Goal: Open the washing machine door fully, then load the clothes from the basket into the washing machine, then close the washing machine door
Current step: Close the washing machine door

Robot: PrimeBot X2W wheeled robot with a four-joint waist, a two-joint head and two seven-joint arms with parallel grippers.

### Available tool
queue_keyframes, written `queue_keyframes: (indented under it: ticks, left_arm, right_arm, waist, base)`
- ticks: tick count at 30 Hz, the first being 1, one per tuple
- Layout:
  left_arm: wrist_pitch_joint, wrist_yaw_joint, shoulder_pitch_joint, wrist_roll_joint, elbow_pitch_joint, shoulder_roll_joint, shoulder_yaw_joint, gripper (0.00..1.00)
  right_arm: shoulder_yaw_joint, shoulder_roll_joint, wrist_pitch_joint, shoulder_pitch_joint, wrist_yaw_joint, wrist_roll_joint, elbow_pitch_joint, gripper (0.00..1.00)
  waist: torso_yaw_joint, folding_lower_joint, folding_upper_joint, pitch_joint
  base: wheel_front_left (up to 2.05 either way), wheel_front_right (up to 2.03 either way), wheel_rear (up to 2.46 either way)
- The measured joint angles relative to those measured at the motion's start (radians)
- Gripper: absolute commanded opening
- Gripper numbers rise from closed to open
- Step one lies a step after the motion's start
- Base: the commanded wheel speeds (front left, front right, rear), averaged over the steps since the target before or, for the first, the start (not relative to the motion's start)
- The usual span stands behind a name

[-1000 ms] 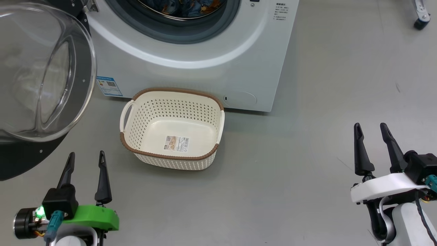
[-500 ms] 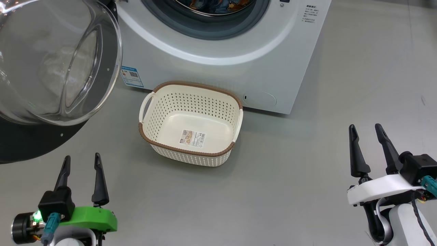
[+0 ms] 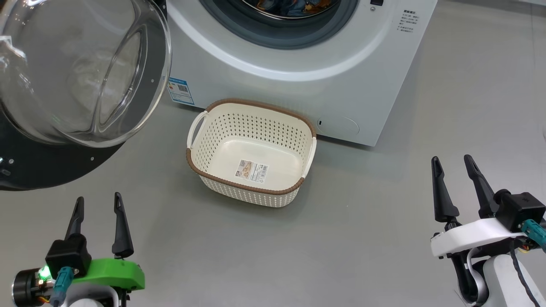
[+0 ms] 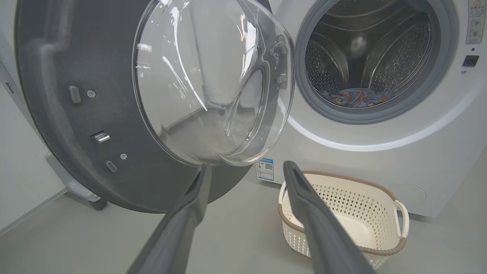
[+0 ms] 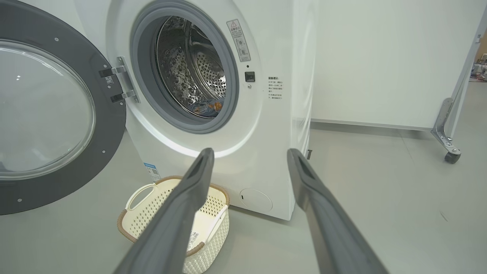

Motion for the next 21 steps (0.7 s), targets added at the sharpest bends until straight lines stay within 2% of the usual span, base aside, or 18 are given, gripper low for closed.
queue_keyframes:
  ticks: [9, 21]
  left_arm:
    - [0.0, 0.006, 0.02, 0.0, 0.003, 0.0, 0.011, 1.0]
    - [0.0, 0.01, 0.029, 0.0, 0.003, 0.0, 0.022, 1.0]
  right_arm:
    - [0.018, -0.001, 0.0, 0.008, 0.0, -0.001, 0.002, 1.0]
    - [0.033, 0.002, 0.0, 0.008, 0.0, -0.001, 0.009, 1.0]
  waist:
    - [0.037, 0.0, 0.0, -0.013]
    - [0.044, 0.0, 0.0, -0.022]
  base:
    - [0.0, 0.0, 0.0]
    - [0.0, 0.0, 0.0]
